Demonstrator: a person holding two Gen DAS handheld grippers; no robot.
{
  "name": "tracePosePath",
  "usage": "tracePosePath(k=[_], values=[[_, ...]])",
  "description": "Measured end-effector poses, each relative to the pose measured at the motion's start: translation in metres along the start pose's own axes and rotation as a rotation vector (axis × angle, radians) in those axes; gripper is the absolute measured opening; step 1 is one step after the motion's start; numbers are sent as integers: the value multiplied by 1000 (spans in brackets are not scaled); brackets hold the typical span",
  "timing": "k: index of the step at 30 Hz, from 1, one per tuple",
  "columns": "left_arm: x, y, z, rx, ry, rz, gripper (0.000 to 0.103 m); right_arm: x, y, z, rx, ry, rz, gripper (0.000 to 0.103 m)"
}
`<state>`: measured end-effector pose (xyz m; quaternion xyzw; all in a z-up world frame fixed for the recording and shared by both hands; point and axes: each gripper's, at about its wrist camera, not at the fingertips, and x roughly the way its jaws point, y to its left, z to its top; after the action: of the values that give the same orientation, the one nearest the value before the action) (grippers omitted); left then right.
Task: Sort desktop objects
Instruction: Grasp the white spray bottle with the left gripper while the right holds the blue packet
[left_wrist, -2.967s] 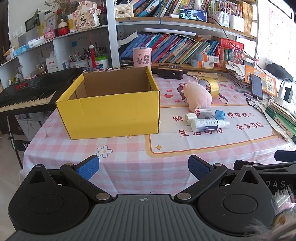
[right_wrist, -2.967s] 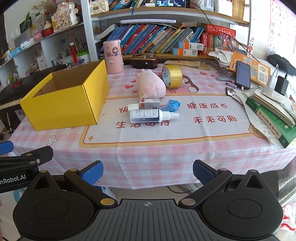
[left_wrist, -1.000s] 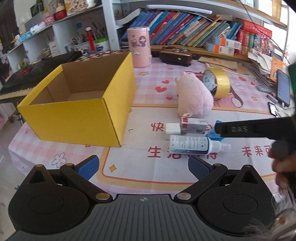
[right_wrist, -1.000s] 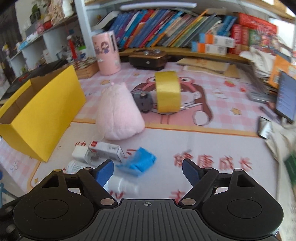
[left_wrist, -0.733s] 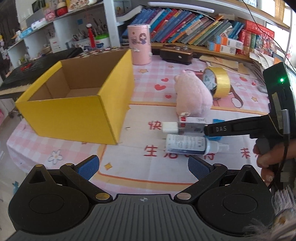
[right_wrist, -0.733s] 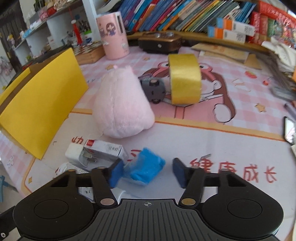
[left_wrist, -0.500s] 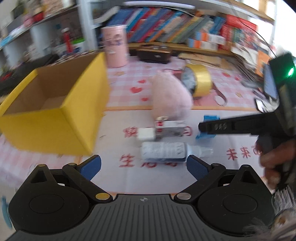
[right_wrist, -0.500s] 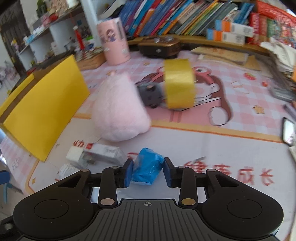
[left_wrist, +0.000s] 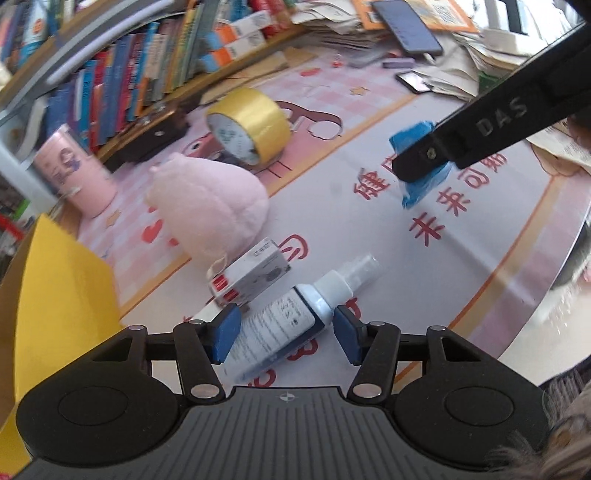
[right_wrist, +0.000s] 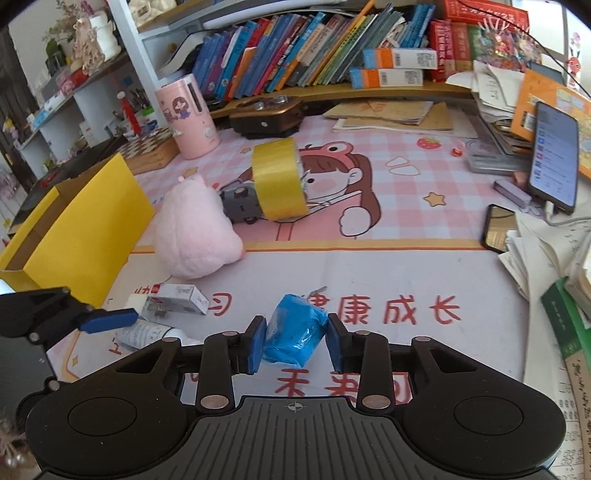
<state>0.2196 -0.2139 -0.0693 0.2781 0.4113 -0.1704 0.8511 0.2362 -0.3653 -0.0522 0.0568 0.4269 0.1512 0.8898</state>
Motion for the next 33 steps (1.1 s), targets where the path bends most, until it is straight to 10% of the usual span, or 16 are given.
tracePosePath(k=[16,33], values=[[-1,16,-22,-224,61,-127,43,-6,-2,-8,12,11,-15,35],[-40,28,-36,-634,-74,-213,30,-18,9,-13,-29,-1,-5,35]])
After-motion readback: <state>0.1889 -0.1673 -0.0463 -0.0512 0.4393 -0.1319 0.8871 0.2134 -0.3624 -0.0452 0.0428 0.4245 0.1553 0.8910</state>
